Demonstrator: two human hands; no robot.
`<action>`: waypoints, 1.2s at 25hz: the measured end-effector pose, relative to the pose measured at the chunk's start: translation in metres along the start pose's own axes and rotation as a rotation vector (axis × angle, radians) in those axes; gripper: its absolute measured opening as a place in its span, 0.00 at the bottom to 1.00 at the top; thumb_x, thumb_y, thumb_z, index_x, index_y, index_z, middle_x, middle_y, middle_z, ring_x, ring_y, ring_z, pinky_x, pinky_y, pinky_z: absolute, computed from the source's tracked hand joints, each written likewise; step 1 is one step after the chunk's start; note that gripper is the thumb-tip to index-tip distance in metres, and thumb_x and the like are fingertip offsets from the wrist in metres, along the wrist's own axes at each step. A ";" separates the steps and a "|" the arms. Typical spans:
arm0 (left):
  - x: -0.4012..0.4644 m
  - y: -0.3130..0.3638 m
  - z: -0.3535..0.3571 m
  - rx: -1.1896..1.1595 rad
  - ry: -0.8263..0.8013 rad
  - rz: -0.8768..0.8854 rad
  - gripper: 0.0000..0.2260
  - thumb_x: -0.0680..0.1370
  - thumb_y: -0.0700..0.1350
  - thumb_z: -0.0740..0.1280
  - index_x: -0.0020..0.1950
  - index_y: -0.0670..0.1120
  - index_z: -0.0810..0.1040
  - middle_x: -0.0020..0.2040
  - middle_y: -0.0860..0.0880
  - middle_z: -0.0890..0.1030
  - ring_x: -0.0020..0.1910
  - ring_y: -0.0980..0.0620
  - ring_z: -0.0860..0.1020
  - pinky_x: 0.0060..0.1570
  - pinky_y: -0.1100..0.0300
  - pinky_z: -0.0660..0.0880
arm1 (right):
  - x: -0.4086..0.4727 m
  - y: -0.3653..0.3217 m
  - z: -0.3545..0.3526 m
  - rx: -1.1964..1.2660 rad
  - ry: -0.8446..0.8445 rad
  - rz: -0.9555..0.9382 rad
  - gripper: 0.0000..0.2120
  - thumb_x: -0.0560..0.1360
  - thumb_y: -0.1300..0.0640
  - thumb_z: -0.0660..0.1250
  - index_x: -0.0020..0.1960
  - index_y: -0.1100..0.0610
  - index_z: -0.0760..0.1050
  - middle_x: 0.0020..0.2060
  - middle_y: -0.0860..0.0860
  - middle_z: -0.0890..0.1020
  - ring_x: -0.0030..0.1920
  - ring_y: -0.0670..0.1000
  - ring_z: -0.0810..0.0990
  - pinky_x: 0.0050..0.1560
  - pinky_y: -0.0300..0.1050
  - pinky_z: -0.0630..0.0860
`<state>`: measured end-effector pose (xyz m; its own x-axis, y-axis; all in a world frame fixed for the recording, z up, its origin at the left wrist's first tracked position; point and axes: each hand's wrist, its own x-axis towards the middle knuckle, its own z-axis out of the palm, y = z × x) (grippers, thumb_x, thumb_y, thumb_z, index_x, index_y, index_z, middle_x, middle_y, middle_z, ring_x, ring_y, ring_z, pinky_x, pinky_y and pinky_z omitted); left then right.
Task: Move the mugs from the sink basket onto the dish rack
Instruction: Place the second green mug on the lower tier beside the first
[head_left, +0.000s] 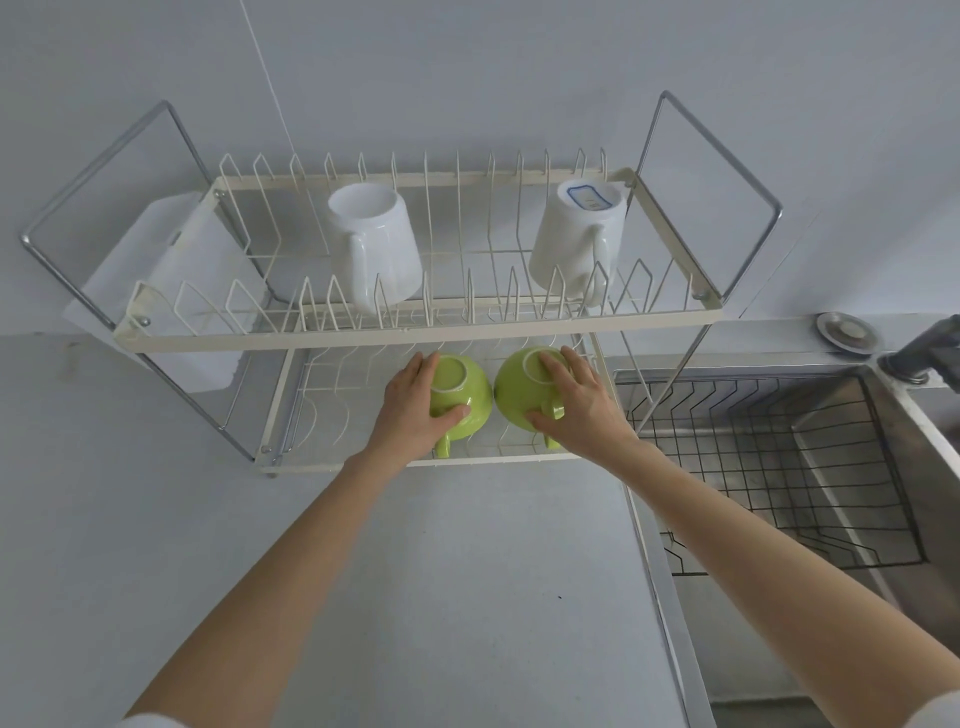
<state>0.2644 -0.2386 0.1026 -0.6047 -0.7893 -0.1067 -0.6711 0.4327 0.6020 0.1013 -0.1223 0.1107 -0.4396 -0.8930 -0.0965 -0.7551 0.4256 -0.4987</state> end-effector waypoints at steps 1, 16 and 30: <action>0.000 0.003 0.002 0.000 0.001 0.002 0.34 0.74 0.49 0.67 0.74 0.43 0.53 0.76 0.40 0.54 0.75 0.41 0.54 0.73 0.50 0.53 | 0.000 0.000 0.000 0.003 0.001 0.000 0.34 0.72 0.52 0.68 0.74 0.53 0.55 0.76 0.56 0.53 0.75 0.58 0.52 0.72 0.55 0.59; -0.004 0.003 0.002 0.077 -0.029 0.019 0.35 0.75 0.51 0.65 0.75 0.45 0.49 0.77 0.43 0.51 0.75 0.42 0.52 0.73 0.48 0.54 | -0.007 0.005 0.005 -0.052 -0.024 0.009 0.34 0.75 0.49 0.64 0.75 0.52 0.49 0.77 0.54 0.47 0.77 0.57 0.45 0.75 0.56 0.53; -0.027 0.020 -0.020 0.351 -0.022 0.045 0.32 0.75 0.55 0.63 0.73 0.45 0.56 0.76 0.44 0.58 0.74 0.45 0.58 0.71 0.46 0.61 | -0.028 -0.017 -0.018 -0.225 -0.072 -0.109 0.36 0.75 0.48 0.64 0.75 0.53 0.47 0.77 0.54 0.46 0.77 0.55 0.44 0.76 0.51 0.47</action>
<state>0.2758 -0.2170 0.1336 -0.6436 -0.7581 -0.1052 -0.7476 0.5933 0.2984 0.1178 -0.1022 0.1374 -0.3197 -0.9402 -0.1177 -0.8889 0.3406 -0.3064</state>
